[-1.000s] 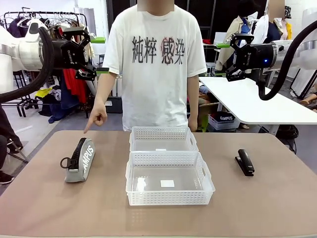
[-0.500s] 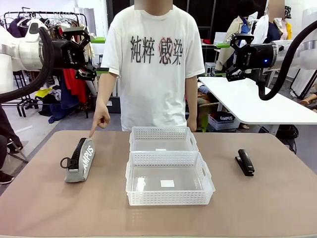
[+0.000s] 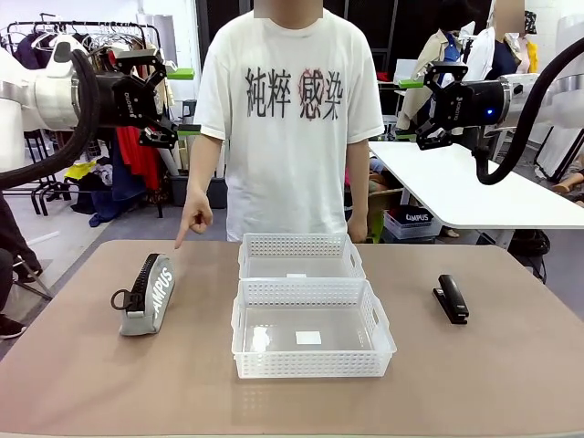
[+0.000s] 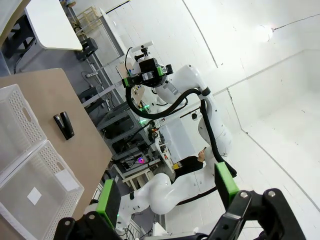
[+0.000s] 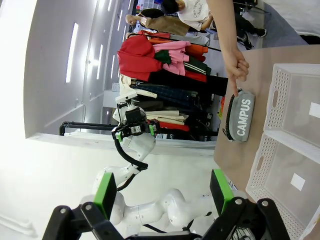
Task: Distribute items into two baskets.
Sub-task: Pick up the Pencil pouch that the person points to.
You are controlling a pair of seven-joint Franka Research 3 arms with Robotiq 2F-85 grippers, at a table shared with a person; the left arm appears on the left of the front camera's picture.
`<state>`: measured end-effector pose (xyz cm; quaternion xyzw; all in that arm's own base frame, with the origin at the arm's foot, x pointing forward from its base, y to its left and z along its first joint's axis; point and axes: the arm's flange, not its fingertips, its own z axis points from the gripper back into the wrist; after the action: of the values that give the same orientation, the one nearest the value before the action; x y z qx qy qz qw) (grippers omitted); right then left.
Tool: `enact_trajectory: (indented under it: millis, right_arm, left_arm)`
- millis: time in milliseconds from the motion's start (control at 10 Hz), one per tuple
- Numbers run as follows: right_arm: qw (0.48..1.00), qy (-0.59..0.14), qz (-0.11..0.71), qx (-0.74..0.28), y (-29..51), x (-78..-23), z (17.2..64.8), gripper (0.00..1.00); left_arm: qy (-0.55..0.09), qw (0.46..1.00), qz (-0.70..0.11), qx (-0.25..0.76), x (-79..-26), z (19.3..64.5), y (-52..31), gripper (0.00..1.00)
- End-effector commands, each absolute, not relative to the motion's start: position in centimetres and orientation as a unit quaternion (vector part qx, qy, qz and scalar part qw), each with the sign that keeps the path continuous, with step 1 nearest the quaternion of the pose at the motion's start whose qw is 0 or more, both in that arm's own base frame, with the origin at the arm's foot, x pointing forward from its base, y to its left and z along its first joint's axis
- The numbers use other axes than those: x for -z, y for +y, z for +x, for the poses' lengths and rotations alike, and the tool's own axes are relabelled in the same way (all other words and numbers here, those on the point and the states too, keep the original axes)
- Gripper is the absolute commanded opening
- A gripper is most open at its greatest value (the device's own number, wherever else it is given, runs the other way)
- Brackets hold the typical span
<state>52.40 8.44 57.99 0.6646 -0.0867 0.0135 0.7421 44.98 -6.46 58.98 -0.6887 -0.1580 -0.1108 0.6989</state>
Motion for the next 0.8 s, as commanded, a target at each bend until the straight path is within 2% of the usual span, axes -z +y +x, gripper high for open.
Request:
enact_trajectory:
  millis: [0,500,700]
  right_arm:
    - [0.742,-0.087,0.665,-0.014,8.4,-58.1,52.4,1.00]
    - [0.742,-0.087,0.665,-0.014,8.4,-58.1,52.4,1.00]
    - [0.742,-0.087,0.665,-0.014,8.4,-58.1,52.4,1.00]
  left_arm:
    - [-0.159,0.697,-0.690,0.112,-59.1,44.9,-6.4,1.00]
    - [-0.158,0.699,-0.689,0.111,-59.0,45.0,-6.5,1.00]
    - [-0.143,0.801,-0.575,0.082,-60.1,44.6,-6.6,1.00]
